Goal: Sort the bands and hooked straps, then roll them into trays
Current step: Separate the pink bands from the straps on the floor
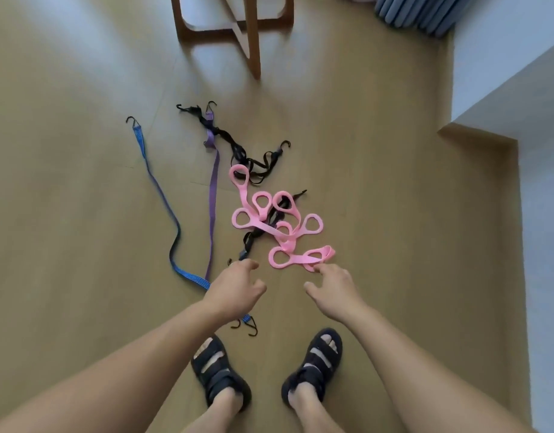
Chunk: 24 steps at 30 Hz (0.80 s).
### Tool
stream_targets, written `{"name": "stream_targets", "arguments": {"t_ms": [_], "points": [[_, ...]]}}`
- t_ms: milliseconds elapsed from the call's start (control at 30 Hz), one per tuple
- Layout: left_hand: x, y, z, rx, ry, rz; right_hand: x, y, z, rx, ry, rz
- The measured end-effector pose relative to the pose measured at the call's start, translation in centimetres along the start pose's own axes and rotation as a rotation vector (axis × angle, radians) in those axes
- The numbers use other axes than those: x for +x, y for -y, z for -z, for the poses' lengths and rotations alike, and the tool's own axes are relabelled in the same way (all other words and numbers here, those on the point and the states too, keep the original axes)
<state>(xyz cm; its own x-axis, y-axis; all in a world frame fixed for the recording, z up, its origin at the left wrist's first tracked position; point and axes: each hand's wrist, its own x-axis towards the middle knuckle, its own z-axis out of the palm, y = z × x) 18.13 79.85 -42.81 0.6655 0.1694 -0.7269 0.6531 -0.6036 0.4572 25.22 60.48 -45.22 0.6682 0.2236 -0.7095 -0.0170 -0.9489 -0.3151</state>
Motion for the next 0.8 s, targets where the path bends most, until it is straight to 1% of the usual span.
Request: {"name": "stream_targets", "arguments": {"t_ms": [67, 167, 300, 367, 467, 500, 533, 567, 600, 633, 667, 733, 800], "points": [[4.8, 1.8, -3.0, -0.026, 0.013, 0.024, 5.5, -2.3, -2.9, -0.038, 0.028, -0.02], [11.9, 4.2, -7.1, -0.04, 0.013, 0.011, 12.8, -5.6, -6.8, -0.117, 0.06, -0.031], [19.6, 6.9, -11.6, -0.086, 0.003, -0.005, 21.1, -9.9, -11.3, -0.32, 0.091, 0.012], [22.5, 8.1, -13.6, -0.087, 0.013, -0.013, 24.3, -11.7, -12.9, -0.463, 0.103, 0.005], [25.3, 9.6, -15.9, -0.097, 0.043, -0.014, 27.5, -13.8, -14.2, -0.718, 0.197, -0.06], [25.7, 10.0, -16.5, -0.102, 0.047, -0.009, 27.9, -14.3, -14.4, -0.773, 0.211, -0.067], [25.9, 10.3, -17.0, -0.114, 0.048, 0.001, 28.1, -14.5, -14.5, -0.794, 0.19, -0.054], [25.9, 10.4, -17.3, -0.135, 0.049, 0.013, 28.2, -14.5, -14.4, -0.758, 0.125, -0.019], [25.8, 10.5, -17.6, -0.16, 0.055, 0.027, 28.1, -14.1, -14.3, -0.656, 0.031, 0.025], [25.5, 10.4, -17.7, -0.184, 0.067, 0.039, 27.8, -13.3, -14.0, -0.48, -0.058, 0.054], [25.2, 10.3, -17.8, -0.202, 0.088, 0.047, 27.3, -12.2, -13.6, -0.252, -0.108, 0.056], [24.6, 10.0, -17.7, -0.25, 0.131, 0.051, 26.0, -9.6, -12.9, 0.225, -0.094, 0.016], [23.9, 9.5, -16.8, -0.384, 0.177, 0.049, 24.3, -6.9, -12.1, 0.574, -0.053, 0.045]]}}
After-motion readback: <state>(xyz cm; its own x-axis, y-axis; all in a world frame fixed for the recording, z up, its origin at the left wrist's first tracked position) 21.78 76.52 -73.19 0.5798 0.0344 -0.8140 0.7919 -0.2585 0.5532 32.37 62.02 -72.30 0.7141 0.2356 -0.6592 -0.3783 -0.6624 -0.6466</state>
